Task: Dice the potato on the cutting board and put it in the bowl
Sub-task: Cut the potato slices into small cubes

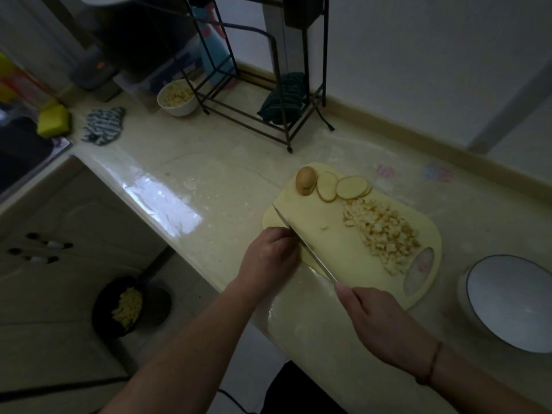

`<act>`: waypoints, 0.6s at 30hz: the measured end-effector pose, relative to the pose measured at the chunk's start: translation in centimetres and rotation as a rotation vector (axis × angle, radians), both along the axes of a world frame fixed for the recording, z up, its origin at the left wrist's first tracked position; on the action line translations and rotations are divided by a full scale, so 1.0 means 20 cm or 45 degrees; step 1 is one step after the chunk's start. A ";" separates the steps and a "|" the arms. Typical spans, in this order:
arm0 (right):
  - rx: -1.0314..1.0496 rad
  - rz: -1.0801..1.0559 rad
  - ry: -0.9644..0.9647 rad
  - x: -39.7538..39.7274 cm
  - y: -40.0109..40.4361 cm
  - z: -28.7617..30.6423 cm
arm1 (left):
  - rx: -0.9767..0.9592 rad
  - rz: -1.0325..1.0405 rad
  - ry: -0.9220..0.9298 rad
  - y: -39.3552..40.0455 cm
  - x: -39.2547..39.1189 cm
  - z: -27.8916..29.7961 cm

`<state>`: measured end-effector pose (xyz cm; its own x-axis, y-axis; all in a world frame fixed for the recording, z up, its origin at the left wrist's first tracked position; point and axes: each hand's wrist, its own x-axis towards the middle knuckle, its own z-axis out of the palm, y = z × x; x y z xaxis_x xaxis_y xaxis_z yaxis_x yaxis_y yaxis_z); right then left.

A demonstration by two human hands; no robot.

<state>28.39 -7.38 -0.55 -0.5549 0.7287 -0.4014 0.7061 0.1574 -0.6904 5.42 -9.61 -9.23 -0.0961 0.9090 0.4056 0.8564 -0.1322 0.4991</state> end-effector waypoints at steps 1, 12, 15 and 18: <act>0.001 0.002 -0.005 0.00 0.00 0.00 | -0.004 0.009 -0.008 0.00 0.00 0.00; -0.046 0.040 -0.053 -0.10 0.06 -0.03 | -0.006 0.045 -0.054 0.01 0.03 -0.02; -0.074 0.030 -0.057 -0.10 0.09 -0.03 | -0.035 0.045 -0.054 0.01 0.01 -0.03; -0.195 -0.078 -0.051 -0.02 0.12 -0.03 | 0.003 0.027 -0.053 0.01 0.00 -0.02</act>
